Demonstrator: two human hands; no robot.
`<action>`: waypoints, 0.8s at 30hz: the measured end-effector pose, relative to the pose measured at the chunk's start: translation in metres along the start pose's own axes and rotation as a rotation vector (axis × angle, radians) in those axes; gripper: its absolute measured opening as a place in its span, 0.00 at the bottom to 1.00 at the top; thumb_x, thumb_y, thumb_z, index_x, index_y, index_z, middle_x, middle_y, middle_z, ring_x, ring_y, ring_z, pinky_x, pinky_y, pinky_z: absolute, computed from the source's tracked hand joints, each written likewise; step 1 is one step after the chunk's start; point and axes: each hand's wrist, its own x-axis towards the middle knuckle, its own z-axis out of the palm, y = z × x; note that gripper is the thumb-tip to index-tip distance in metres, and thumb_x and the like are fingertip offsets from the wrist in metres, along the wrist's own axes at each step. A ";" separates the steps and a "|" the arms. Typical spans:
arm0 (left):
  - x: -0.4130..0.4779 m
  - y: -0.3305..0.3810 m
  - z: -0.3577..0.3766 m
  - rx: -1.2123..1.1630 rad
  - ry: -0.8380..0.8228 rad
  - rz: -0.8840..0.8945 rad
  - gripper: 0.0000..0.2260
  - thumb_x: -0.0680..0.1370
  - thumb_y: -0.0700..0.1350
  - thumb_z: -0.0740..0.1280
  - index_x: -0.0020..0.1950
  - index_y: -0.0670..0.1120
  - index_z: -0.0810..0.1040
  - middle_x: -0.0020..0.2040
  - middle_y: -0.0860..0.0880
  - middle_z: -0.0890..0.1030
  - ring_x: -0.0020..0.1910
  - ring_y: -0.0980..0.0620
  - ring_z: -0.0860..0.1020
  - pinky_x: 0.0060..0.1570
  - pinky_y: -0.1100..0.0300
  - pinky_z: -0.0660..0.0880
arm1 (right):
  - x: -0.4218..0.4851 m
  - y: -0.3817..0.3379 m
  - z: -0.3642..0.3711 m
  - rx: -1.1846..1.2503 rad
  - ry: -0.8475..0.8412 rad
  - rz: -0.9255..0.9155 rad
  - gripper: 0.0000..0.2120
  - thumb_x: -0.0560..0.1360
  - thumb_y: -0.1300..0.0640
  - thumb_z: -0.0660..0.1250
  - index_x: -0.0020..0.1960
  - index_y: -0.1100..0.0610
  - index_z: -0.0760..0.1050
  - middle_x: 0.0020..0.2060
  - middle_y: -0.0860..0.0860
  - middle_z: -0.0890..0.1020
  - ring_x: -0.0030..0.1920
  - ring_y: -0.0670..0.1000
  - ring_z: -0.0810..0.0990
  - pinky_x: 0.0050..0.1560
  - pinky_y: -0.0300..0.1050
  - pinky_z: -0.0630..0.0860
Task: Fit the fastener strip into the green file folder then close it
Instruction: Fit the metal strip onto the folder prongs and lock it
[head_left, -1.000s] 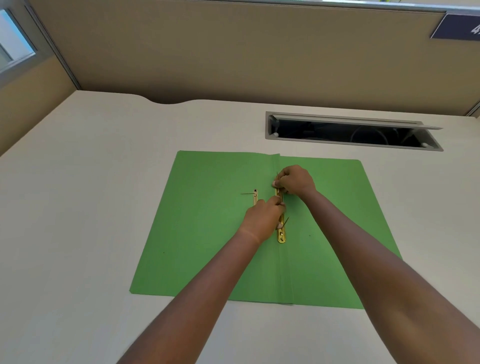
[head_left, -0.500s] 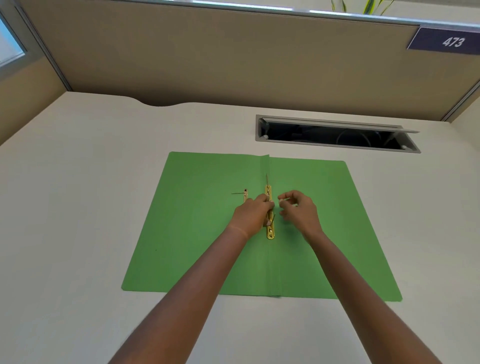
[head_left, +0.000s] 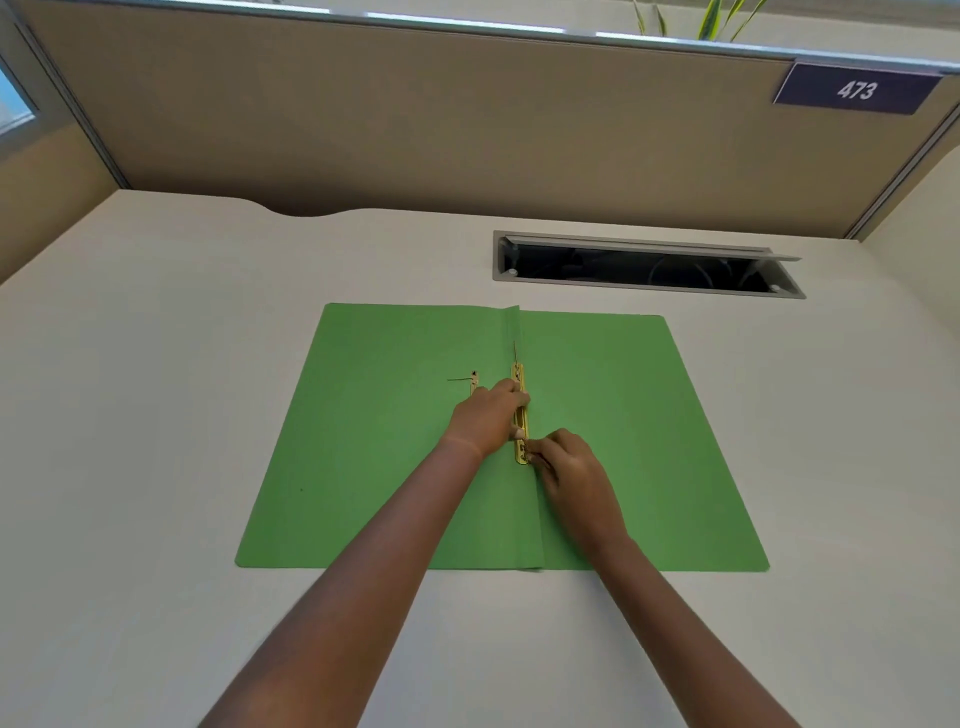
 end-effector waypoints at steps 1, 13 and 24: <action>0.000 0.000 0.000 -0.001 0.003 -0.003 0.24 0.76 0.40 0.66 0.71 0.45 0.66 0.73 0.48 0.66 0.66 0.42 0.69 0.62 0.48 0.73 | -0.005 -0.001 0.002 -0.036 0.013 -0.017 0.08 0.73 0.65 0.67 0.50 0.67 0.80 0.39 0.62 0.80 0.40 0.59 0.78 0.36 0.51 0.76; 0.001 0.000 0.003 0.008 0.019 -0.018 0.23 0.77 0.39 0.66 0.71 0.45 0.67 0.73 0.48 0.66 0.66 0.42 0.69 0.62 0.49 0.73 | -0.004 -0.041 0.009 -0.206 0.134 0.082 0.08 0.57 0.73 0.76 0.31 0.67 0.78 0.25 0.59 0.78 0.26 0.57 0.77 0.23 0.41 0.74; 0.002 -0.002 0.007 -0.012 0.039 -0.014 0.23 0.77 0.40 0.66 0.72 0.46 0.66 0.74 0.49 0.65 0.68 0.42 0.68 0.62 0.47 0.72 | -0.022 -0.025 0.009 -0.205 0.110 0.001 0.06 0.61 0.71 0.75 0.34 0.66 0.79 0.28 0.58 0.78 0.26 0.56 0.77 0.21 0.40 0.73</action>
